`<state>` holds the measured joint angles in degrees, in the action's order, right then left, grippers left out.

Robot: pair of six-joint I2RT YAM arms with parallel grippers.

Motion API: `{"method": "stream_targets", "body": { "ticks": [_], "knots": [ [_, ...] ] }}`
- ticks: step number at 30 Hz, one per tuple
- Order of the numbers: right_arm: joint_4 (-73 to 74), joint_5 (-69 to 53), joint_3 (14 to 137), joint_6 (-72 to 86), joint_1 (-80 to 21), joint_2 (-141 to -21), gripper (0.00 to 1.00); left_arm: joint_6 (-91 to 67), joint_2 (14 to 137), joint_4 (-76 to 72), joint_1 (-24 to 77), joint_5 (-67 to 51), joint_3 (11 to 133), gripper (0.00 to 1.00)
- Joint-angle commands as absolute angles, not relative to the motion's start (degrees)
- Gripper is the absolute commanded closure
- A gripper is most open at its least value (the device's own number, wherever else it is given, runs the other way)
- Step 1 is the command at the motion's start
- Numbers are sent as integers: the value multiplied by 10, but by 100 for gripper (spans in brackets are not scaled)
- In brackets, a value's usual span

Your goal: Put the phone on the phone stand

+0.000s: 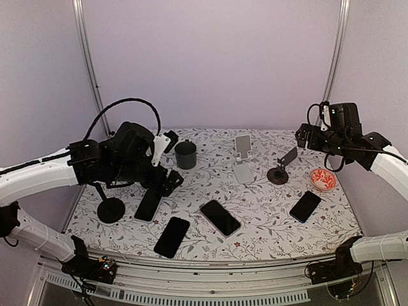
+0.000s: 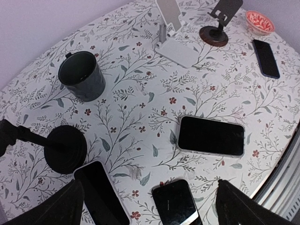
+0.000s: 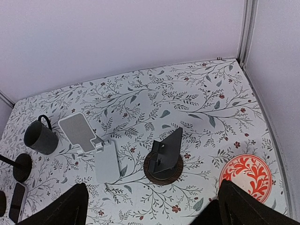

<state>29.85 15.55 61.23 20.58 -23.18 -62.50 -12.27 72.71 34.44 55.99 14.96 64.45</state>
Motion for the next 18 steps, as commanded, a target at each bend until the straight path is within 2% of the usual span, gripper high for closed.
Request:
{"method": "stream_targets", "body": {
  "ticks": [1, 4, 5, 9, 13, 18],
  "knots": [
    [254, 68, 559, 206, -229, -602, 1, -160, 733, 326, 566, 192, 615, 1],
    [225, -81, 536, 134, -232, -596, 1, -163, 733, 321, 566, 183, 603, 2],
    [223, -95, 536, 120, -239, -598, 1, -163, 733, 322, 566, 173, 600, 4],
    [237, -100, 554, 117, -275, -621, 1, -174, 728, 338, 565, 124, 592, 7],
    [239, -89, 557, 117, -331, -641, 8, -213, 720, 360, 567, 86, 564, 13],
    [217, -78, 529, 148, -423, -671, 13, -265, 709, 371, 569, 44, 521, 15]
  ]
}}
